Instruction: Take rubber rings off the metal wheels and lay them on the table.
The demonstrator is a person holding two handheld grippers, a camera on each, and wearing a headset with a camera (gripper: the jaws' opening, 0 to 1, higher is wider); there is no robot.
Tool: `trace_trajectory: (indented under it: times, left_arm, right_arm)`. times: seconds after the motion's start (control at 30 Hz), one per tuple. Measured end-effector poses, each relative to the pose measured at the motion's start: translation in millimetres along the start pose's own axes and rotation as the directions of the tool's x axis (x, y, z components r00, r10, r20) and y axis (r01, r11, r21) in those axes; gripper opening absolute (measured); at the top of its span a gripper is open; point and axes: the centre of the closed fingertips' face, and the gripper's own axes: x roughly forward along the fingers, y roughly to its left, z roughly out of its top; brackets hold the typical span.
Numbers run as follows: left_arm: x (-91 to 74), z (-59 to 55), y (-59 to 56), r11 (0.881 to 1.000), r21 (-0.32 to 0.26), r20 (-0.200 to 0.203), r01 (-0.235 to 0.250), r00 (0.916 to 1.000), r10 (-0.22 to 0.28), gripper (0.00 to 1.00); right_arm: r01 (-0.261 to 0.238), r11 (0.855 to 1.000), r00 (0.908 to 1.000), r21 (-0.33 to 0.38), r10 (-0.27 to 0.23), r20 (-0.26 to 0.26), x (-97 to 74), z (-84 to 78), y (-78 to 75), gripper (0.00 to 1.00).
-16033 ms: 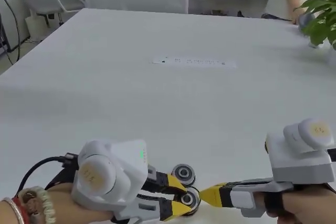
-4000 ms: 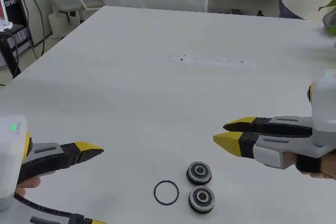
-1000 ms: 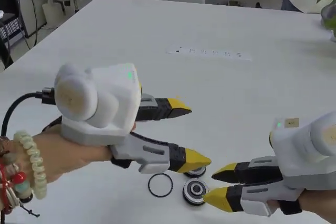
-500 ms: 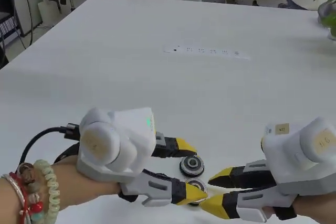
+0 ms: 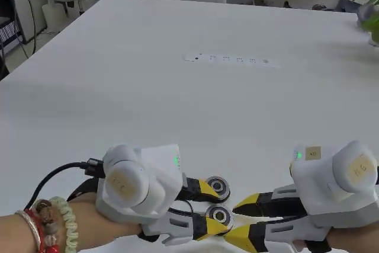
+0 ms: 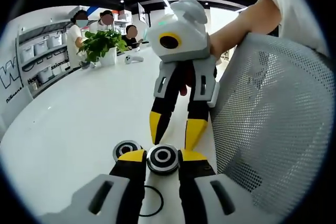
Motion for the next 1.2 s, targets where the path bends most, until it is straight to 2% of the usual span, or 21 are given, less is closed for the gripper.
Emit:
trace_trajectory:
  times: [0.27,0.5,0.8,1.0,1.2]
  left_arm:
    - [0.8,-2.4,0.5,1.0,-0.008,-0.004,-0.003,1.0,0.003,0.17]
    - [0.6,-2.0,-1.0,0.999,-0.054,0.022,0.003,0.9998,-0.002,0.15]
    - [-0.1,-2.0,0.2,0.998,-0.066,0.029,-0.004,0.9996,0.006,0.12]
    - [-0.2,-3.2,0.5,0.999,-0.051,0.024,-0.002,0.9997,0.004,0.07]
    - [0.1,-3.2,0.7,0.999,-0.053,0.028,-0.002,0.9996,0.004,0.07]
  right_arm:
    - [0.008,1.0,1.0,-0.027,-0.008,-0.002,1.3,-0.4,-0.8,0.25]
    - [0.0,0.999,0.9999,-0.034,-0.001,-0.012,3.2,-2.0,0.9,0.24]
    - [0.01,0.999,0.9999,-0.043,-0.01,-0.011,3.0,-1.9,-0.7,0.23]
    - [0.022,0.999,0.9998,-0.047,-0.022,-0.004,2.9,-0.7,-3.7,0.22]
    - [0.021,0.998,0.9998,-0.061,-0.021,0.002,5.5,1.0,-2.2,0.23]
